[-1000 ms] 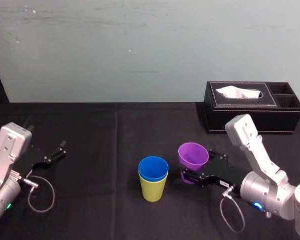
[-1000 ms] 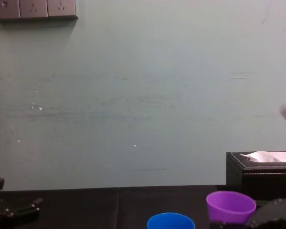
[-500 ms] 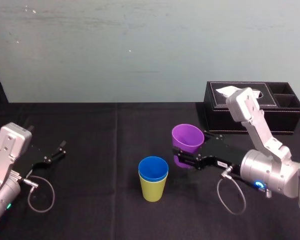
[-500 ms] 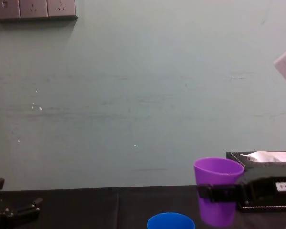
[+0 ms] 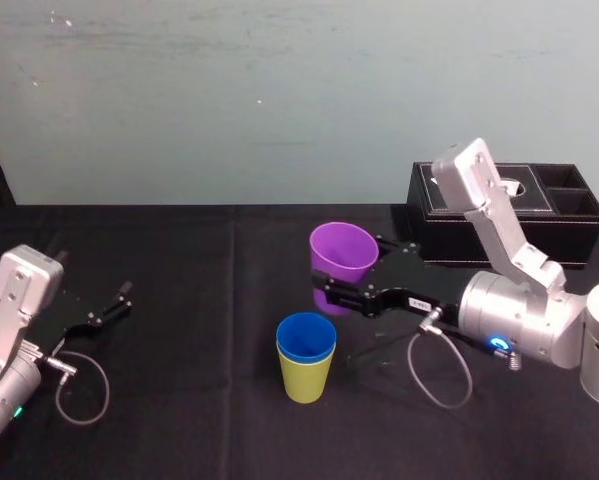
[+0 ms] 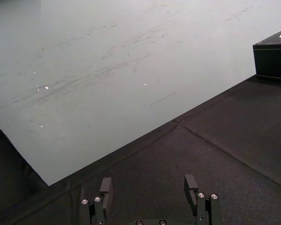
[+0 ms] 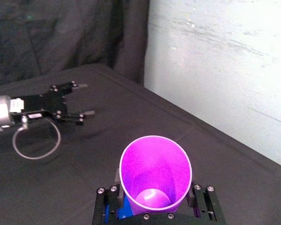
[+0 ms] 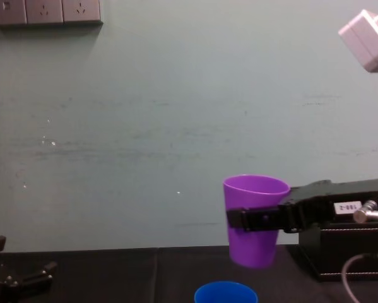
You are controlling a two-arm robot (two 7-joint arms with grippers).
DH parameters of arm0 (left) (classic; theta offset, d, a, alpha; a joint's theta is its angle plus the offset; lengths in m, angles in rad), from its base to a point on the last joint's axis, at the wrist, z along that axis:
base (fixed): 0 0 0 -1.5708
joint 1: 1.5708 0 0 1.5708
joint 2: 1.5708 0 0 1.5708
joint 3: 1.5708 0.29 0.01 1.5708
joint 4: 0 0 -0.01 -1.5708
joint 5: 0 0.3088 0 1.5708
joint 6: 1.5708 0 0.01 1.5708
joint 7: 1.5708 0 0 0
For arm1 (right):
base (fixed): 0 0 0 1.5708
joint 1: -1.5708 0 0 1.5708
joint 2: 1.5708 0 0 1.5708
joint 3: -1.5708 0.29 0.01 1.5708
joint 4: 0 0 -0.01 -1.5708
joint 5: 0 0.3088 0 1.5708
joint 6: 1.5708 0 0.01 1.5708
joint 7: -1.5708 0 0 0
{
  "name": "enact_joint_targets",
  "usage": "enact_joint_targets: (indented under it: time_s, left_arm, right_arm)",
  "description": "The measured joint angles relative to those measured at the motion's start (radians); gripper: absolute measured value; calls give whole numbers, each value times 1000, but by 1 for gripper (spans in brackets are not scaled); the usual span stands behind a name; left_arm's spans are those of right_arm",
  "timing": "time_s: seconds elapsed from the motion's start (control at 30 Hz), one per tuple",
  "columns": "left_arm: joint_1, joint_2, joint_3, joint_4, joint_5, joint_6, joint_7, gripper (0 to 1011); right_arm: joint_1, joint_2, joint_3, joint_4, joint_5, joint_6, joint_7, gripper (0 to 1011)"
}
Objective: Stack the three plastic cups sequentially using one hand.
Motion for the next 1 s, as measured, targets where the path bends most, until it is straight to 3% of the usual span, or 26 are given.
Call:
enact_joint_targets:
  time_s: [1.0]
  left_arm:
    - [0,0,0,0,0,0,0,1000]
  right_arm:
    - [24,11,-99,22,57,-9,-7,724]
